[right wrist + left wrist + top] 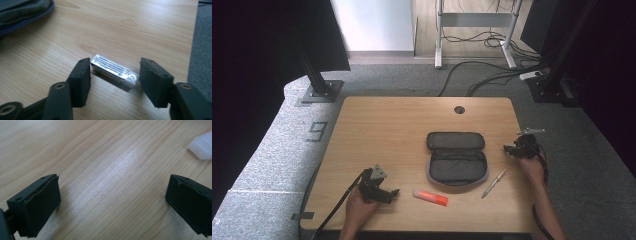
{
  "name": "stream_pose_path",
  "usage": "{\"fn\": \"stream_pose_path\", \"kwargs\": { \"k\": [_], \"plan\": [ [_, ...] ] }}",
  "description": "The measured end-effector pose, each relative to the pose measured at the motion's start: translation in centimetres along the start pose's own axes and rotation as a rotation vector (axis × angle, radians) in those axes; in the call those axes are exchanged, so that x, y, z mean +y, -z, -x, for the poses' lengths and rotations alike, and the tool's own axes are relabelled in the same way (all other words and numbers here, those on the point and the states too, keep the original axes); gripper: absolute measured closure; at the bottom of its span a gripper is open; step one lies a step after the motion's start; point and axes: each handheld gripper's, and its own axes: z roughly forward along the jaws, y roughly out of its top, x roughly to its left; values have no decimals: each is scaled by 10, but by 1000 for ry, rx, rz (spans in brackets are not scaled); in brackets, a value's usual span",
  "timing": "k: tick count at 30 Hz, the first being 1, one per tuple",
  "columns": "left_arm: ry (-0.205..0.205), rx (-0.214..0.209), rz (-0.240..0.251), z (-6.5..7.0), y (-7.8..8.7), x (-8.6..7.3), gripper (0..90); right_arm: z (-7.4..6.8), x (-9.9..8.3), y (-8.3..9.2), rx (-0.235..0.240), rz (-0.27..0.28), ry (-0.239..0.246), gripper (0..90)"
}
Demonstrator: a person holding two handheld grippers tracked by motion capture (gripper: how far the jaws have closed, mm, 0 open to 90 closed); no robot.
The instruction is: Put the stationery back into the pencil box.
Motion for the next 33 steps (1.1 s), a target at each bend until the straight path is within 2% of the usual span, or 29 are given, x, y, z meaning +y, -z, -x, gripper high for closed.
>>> {"fn": "stream_pose_path", "kwargs": {
  "k": [9, 24, 33],
  "plan": [
    [-1, 0, -1, 0, 0, 0, 0, -8, 1, 1, 1, -11, 4, 486],
    [0, 0, -1, 0, 0, 0, 0, -14, 1, 5, 20, -30, 14, 490],
    [-1, 0, -1, 0, 0, 0, 0, -21, 8, 17, 37, 3, 29, 490]
  ]
}}
